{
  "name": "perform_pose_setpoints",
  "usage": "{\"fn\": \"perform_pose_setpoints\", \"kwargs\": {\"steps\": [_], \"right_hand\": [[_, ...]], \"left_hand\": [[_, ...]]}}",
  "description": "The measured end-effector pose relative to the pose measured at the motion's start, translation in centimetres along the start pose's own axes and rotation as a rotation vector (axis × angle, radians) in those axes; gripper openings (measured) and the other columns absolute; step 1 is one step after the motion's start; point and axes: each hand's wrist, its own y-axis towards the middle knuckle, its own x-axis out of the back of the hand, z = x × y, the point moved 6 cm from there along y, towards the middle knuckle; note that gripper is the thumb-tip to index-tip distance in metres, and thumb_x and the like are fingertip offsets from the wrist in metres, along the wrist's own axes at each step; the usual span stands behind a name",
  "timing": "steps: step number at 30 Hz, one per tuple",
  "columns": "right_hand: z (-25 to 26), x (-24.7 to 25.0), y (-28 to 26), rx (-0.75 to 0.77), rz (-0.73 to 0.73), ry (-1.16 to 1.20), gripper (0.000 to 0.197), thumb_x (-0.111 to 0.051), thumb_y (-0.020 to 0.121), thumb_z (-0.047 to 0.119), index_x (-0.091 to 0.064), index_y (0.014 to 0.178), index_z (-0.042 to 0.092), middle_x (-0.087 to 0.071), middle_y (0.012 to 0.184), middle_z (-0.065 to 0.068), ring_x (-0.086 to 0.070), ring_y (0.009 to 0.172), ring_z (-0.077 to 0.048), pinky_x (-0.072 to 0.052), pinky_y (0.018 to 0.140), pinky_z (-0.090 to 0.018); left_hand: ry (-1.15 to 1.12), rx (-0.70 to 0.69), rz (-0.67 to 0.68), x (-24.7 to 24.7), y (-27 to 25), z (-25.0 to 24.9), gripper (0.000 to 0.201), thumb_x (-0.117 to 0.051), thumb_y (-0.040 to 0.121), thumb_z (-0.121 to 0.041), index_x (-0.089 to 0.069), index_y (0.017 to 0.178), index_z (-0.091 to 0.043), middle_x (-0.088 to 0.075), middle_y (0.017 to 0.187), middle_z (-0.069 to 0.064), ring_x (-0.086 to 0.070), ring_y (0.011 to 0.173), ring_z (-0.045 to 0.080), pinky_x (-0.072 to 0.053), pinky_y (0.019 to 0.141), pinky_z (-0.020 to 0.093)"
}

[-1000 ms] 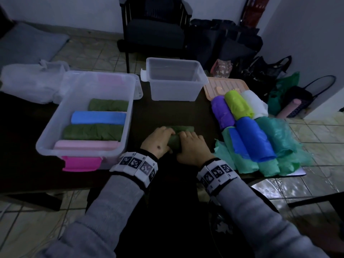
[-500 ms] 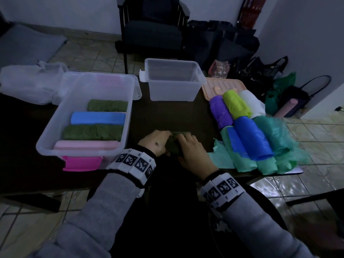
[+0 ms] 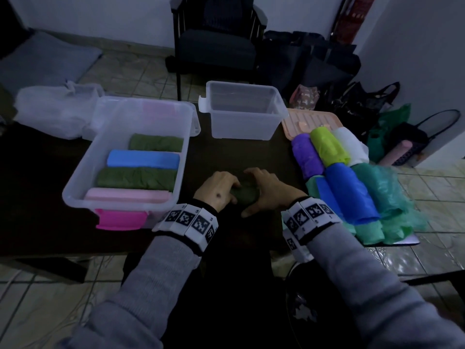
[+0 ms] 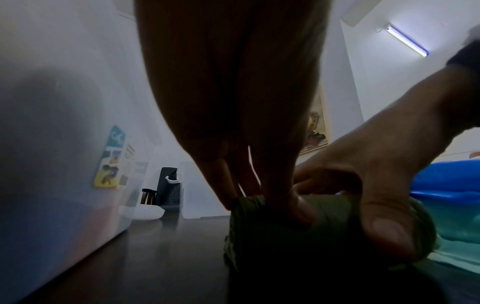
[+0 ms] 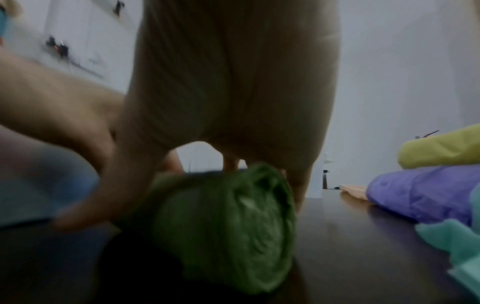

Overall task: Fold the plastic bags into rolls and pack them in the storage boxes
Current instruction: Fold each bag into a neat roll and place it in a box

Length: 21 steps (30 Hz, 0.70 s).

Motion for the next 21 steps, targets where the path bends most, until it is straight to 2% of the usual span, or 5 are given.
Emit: {"fn": "perform_pose_setpoints", "kwargs": {"steps": [2, 4, 10, 16, 21], "right_hand": [[-0.1, -0.4, 0.6, -0.026, 0.04, -0.049, 0.123, -0.086, 0.057, 0.043, -0.007, 0.149, 0.026, -0.025, 0.15, -0.005, -0.021, 0.137, -0.028, -0.029, 0.111, -0.05], [-0.1, -0.7, 1.1, -0.045, 0.052, -0.101, 0.124, -0.085, 0.055, 0.048, -0.008, 0.149, 0.026, -0.027, 0.149, -0.006, -0.022, 0.137, -0.028, -0.029, 0.11, -0.049], [0.2, -1.4, 0.8, -0.001, 0.043, -0.147, 0.086, -0.076, 0.068, 0.054, -0.037, 0.136, 0.02, -0.04, 0.13, -0.006, -0.034, 0.122, -0.023, -0.035, 0.1, -0.035], [0.3, -1.5, -0.8, 0.058, 0.0, -0.074, 0.067, -0.067, 0.081, 0.047, -0.041, 0.134, 0.016, -0.039, 0.127, -0.008, -0.043, 0.117, -0.023, -0.037, 0.098, -0.031], [0.5, -2.7, -1.7, 0.106, -0.09, -0.14, 0.064, -0.058, 0.087, 0.048, -0.036, 0.136, 0.011, -0.046, 0.131, -0.012, -0.044, 0.12, -0.027, -0.038, 0.1, -0.036]], "left_hand": [[0.002, 0.011, 0.012, -0.1, 0.0, 0.1, 0.049, -0.067, 0.084, -0.011, -0.053, 0.131, -0.015, -0.052, 0.132, 0.01, -0.051, 0.12, 0.026, -0.04, 0.096, 0.033], [-0.013, 0.019, 0.006, -0.1, -0.1, 0.1, 0.048, -0.066, 0.084, -0.01, -0.054, 0.131, -0.016, -0.052, 0.131, 0.009, -0.051, 0.12, 0.026, -0.04, 0.097, 0.033], [-0.003, 0.001, 0.012, -0.3, -0.4, -0.1, 0.042, -0.06, 0.088, -0.006, -0.056, 0.129, -0.015, -0.058, 0.125, 0.011, -0.055, 0.115, 0.026, -0.041, 0.095, 0.033], [-0.039, 0.003, 0.023, -0.4, -1.1, 0.0, 0.038, -0.057, 0.09, -0.004, -0.058, 0.126, -0.015, -0.062, 0.119, 0.011, -0.058, 0.111, 0.023, -0.041, 0.09, 0.028], [-0.071, -0.001, 0.024, 0.3, -1.6, -1.5, 0.036, -0.054, 0.092, -0.004, -0.058, 0.128, -0.011, -0.059, 0.127, 0.011, -0.054, 0.118, 0.025, -0.041, 0.101, 0.03]]}}
